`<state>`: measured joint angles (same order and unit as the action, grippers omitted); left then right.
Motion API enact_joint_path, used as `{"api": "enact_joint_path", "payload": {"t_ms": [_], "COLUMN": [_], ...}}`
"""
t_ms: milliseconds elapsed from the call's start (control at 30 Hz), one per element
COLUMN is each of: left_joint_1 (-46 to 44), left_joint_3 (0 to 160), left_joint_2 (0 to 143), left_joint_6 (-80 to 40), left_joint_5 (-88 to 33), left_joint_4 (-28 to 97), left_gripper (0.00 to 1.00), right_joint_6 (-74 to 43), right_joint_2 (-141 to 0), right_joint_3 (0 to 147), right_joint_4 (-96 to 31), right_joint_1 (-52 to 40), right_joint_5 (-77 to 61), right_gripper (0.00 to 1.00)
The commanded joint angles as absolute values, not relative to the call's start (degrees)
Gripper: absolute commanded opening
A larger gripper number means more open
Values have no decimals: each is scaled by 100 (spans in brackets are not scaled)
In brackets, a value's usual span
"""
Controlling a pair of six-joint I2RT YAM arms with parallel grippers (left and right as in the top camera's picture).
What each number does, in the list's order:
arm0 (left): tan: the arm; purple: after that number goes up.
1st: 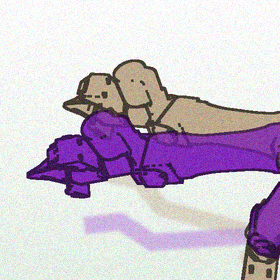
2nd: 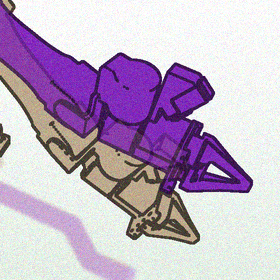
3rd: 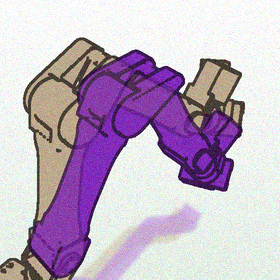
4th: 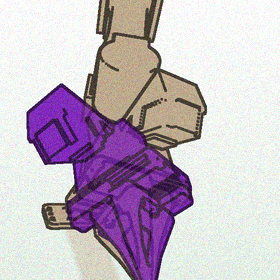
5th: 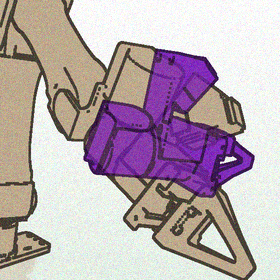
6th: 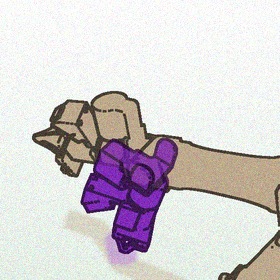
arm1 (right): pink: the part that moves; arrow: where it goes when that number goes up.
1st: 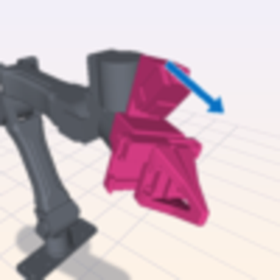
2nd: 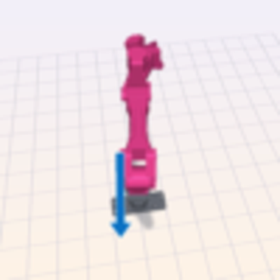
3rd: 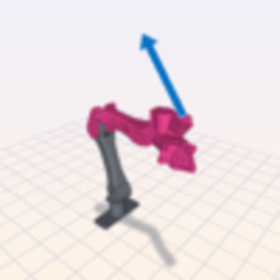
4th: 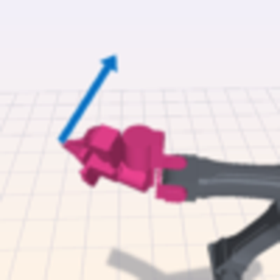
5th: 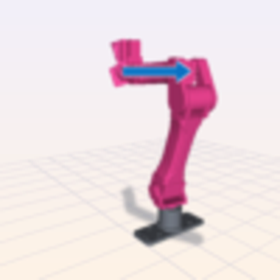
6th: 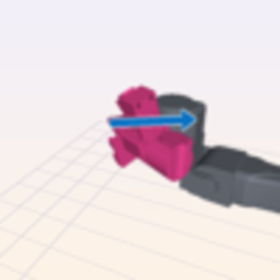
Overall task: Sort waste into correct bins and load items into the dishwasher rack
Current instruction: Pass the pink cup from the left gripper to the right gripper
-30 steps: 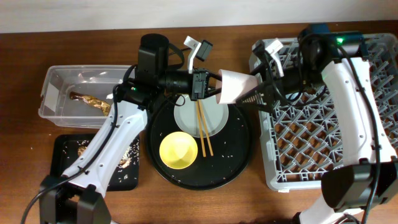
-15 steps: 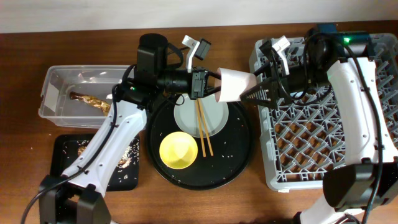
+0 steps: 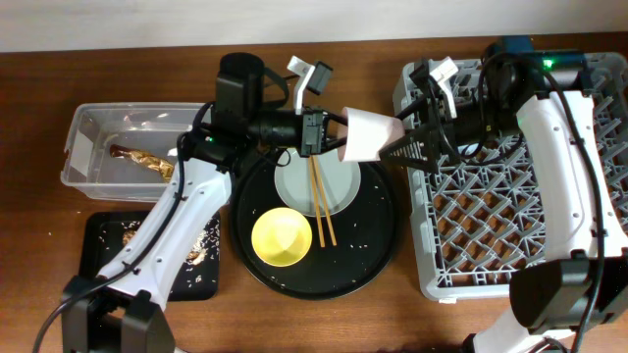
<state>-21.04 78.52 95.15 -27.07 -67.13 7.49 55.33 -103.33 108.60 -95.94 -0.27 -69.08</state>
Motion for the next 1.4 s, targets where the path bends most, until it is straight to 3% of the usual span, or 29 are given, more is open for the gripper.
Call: {"api": "enact_joint_path", "payload": {"t_ms": [0,333,500,600,700,867,1367], "left_joint_1": [-2139,-2139,-2139,-2139,-2139,-2132,-2132], "left_joint_3": [7859,7859,7859,7859,7859,7859,7859], "left_joint_2": [9491,9491,9491,9491,9491,9491,9491], "left_joint_6": [-2630,-2630,-2630,-2630,-2630,-2630,-2630], "left_joint_5": [-6836,-6971,-6967,-6969,-6954,-6923,-6792], "left_joint_4": [733,731,729,731,729,725,642], "left_gripper": [0,0,1,9,9,7,4], "right_joint_6": [5485,5485,5485,5485,5485,5483,5511], "right_joint_2": [-10245,-10245,-10245,-10245,-10245,-10248,-10248], "right_joint_3": [10958,10958,10958,10958,10958,10956,10956], "right_joint_4": [-9494,-9275,-9275,-9273,-9277,-9424,-9732], "right_joint_1": [8,8,8,8,8,5,-86], "right_joint_5": [-7032,-7271,-7269,-7269,-7266,-7214,-7133], "right_gripper": [87,85,69,58,59,74,74]}}
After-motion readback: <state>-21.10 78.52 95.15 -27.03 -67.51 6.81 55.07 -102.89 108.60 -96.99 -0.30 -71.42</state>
